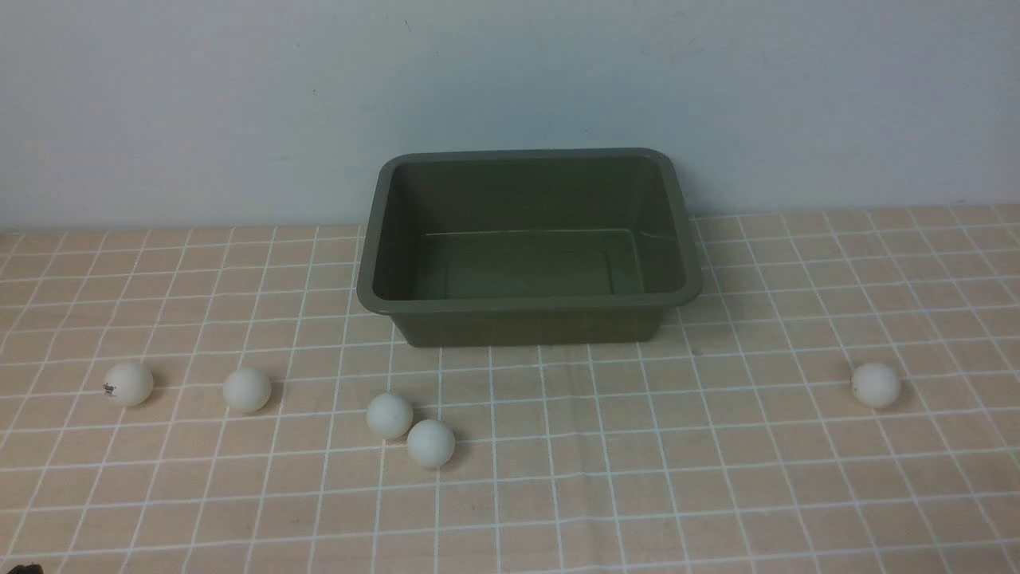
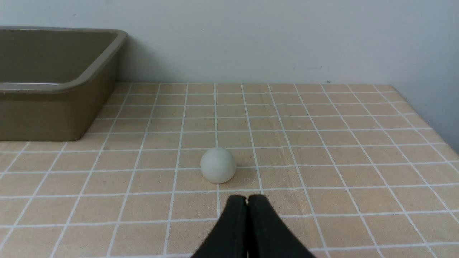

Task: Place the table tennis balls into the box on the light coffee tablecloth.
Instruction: 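Reach for and grasp a ping pong ball on the table beside the basket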

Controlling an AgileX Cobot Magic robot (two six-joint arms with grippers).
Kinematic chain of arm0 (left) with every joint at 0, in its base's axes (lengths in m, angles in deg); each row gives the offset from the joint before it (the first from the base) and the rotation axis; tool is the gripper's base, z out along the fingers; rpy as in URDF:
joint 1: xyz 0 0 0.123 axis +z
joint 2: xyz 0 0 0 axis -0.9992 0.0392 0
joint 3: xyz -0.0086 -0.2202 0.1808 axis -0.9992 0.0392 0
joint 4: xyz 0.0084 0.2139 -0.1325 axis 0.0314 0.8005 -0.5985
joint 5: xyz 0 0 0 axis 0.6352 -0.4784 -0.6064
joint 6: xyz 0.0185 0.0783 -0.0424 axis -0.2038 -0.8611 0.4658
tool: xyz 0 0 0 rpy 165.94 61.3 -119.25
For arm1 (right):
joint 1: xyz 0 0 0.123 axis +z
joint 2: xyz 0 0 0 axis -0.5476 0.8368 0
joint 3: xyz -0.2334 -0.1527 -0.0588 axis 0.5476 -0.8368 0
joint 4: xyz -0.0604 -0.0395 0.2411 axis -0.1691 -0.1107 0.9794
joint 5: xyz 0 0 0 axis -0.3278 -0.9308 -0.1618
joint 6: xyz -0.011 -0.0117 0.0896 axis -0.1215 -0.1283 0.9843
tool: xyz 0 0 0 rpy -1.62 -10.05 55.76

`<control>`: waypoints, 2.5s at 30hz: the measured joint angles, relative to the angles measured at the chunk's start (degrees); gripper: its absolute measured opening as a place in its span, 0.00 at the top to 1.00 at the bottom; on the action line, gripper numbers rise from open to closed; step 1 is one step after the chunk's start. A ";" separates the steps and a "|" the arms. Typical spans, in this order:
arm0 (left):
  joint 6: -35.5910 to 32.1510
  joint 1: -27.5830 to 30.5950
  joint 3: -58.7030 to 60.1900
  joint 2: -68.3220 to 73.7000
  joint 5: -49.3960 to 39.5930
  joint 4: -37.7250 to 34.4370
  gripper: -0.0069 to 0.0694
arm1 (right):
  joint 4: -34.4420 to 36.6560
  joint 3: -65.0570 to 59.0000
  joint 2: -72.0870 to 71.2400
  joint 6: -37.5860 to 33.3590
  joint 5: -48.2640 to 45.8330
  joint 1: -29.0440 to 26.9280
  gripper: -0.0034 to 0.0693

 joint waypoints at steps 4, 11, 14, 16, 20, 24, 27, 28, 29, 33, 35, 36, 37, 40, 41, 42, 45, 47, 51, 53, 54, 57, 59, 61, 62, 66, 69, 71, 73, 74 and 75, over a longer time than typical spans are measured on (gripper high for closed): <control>0.00 0.00 0.00 0.00 0.00 0.00 1.00 | 0.00 0.00 0.00 0.05 0.00 0.00 0.98; 0.00 0.00 0.00 0.00 0.00 0.00 1.00 | 0.00 0.00 0.00 0.05 0.00 0.00 0.98; 0.00 0.00 0.00 0.00 0.00 0.00 1.00 | 0.00 0.00 0.00 0.05 0.00 0.00 0.98; 0.00 0.00 0.00 0.00 0.00 0.00 1.00 | 0.00 0.00 0.00 0.05 0.00 0.00 0.98; 0.00 0.00 0.00 0.00 0.00 0.00 1.00 | 0.00 0.00 0.00 0.05 0.00 0.00 0.98; 0.00 0.00 0.00 0.00 0.00 0.00 1.00 | 0.00 0.00 0.00 0.05 0.00 0.00 0.98; 0.00 0.00 0.00 0.00 0.00 0.00 1.00 | 0.00 0.00 0.00 0.05 0.00 0.00 0.98; 0.00 0.00 0.00 0.00 0.00 0.00 1.00 | 0.00 0.00 0.00 0.05 0.00 0.00 0.98; 0.00 0.00 0.00 0.00 0.00 0.00 1.00 | 0.00 0.00 0.00 0.05 0.00 0.00 0.98; 0.93 0.00 0.00 0.00 0.00 -2.08 1.00 | 0.00 0.00 0.00 0.05 0.00 0.00 0.98; 2.35 0.00 0.00 0.00 0.00 -4.67 1.00 | 0.00 0.00 0.00 0.05 0.00 0.00 0.98; 3.62 0.00 0.00 0.00 0.05 -7.56 1.00 | 0.00 0.00 0.00 0.05 0.00 0.00 0.98; 4.50 0.00 0.00 0.00 0.05 -9.71 1.00 | 0.00 0.00 0.00 0.05 0.00 0.00 0.98; 7.55 0.00 0.00 0.00 0.05 -19.76 1.00 | 0.00 0.00 0.00 0.05 -0.02 0.00 0.98; 8.12 0.00 0.00 0.00 0.05 -23.72 1.00 | 0.00 0.00 0.00 0.05 -0.02 0.00 0.98; 8.40 0.00 0.00 0.00 0.05 -26.82 1.00 | 0.00 0.00 0.00 0.05 -0.02 0.00 0.98; 7.59 0.00 0.00 0.00 0.55 -32.62 1.00 | 0.00 0.00 0.00 0.05 -0.02 0.00 0.98; 6.68 0.00 0.00 0.00 0.82 -33.81 1.00 | 0.00 0.00 0.00 0.05 -0.02 0.00 0.98; 4.31 0.00 0.00 0.00 4.50 -34.89 1.00 | 0.00 0.00 0.00 0.05 -0.02 0.00 0.98; 3.55 0.00 0.00 0.00 8.66 -35.26 1.00 | 0.00 0.00 0.00 0.05 -0.02 0.00 0.98; 3.41 0.00 0.00 0.00 10.05 -35.52 1.00 | 0.00 0.00 0.00 0.05 -0.02 0.00 0.98; 3.36 0.00 0.00 0.00 12.59 -35.65 1.00 | 0.00 0.00 0.00 0.05 -0.06 0.00 0.98; 3.36 0.00 0.00 0.00 12.88 -35.78 1.00 | 0.00 0.00 0.00 0.05 -0.06 0.00 0.98; 3.36 0.00 0.00 0.00 12.88 -35.78 1.00 | 0.00 0.00 0.00 0.05 -0.06 0.00 0.98; 3.36 0.00 0.00 0.00 12.88 -35.78 1.00 | 0.00 0.00 0.00 0.05 -0.06 0.00 0.98; 3.36 0.00 0.00 0.00 13.00 -35.80 1.00 | 0.00 0.00 0.00 0.05 -0.06 0.00 0.98; 3.36 0.00 0.00 0.00 13.00 -35.80 1.00 | 0.00 0.00 0.00 0.05 -0.06 0.00 0.98; 3.36 0.00 0.00 0.00 13.62 -36.08 1.00 | 0.00 0.00 0.00 0.05 -0.06 0.00 0.98; 3.52 0.00 0.02 0.00 16.54 -37.56 1.00 | 0.00 0.00 0.00 0.05 -0.06 0.00 0.98; 4.04 0.00 0.02 0.00 19.75 -39.70 1.00 | 0.00 0.00 0.00 0.05 -0.06 0.00 0.98; 4.46 0.00 0.02 0.00 21.62 -40.71 1.00 | 0.00 0.00 0.00 0.05 -0.06 0.00 0.98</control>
